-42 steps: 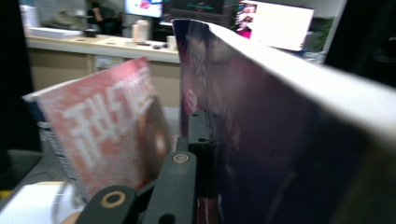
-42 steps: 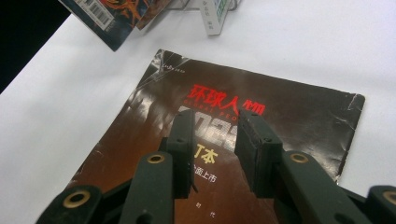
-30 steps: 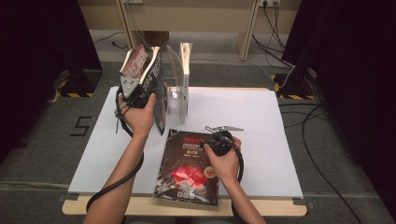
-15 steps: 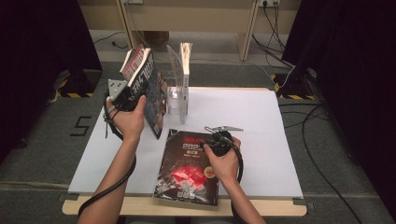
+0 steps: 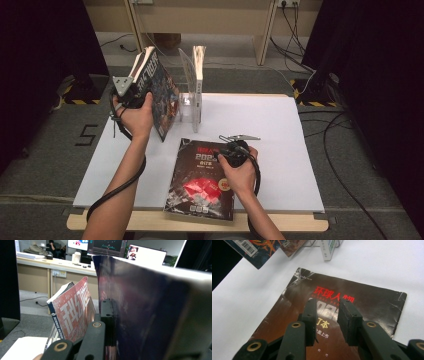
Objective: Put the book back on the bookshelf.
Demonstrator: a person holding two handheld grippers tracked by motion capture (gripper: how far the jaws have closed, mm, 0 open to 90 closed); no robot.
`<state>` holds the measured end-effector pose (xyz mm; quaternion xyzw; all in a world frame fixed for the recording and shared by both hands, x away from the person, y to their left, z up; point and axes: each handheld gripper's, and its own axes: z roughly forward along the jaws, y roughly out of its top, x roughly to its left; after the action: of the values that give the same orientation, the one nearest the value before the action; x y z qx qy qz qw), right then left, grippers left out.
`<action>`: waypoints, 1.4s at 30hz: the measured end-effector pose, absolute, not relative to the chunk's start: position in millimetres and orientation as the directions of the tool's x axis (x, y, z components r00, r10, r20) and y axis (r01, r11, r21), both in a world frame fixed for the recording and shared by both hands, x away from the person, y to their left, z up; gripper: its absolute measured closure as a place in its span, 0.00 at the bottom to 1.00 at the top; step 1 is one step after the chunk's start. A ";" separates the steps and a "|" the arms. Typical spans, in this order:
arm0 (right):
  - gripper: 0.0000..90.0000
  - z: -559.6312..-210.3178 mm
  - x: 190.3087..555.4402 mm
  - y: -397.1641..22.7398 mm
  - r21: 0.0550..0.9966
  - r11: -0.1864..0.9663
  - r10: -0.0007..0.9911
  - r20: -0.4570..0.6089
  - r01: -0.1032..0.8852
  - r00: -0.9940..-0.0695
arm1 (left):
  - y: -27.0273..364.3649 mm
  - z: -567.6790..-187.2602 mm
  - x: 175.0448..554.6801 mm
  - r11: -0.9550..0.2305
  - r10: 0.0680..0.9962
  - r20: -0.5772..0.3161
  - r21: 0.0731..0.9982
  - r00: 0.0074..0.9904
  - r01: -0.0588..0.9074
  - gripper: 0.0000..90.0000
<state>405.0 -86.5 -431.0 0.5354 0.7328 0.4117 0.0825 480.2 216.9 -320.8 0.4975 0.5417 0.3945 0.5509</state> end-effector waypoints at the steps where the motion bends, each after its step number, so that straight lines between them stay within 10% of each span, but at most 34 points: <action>1: 0.76 -431.2 405.4 -86.8 0.694 0.091 0.852 0.317 0.714 -0.416 | 216.1 -321.8 482.6 0.195 0.974 -0.206 0.975 0.099 0.109 0.91; 42: 0.76 -434.9 405.2 -90.0 0.689 0.083 0.850 0.328 0.720 -0.412 | 197.9 -329.4 552.9 0.156 0.984 -0.160 0.987 0.083 0.044 0.91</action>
<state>405.2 -90.0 -434.9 0.5367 0.7315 0.4132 0.0787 552.9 197.9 -329.4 0.4890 0.5253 0.4274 0.5497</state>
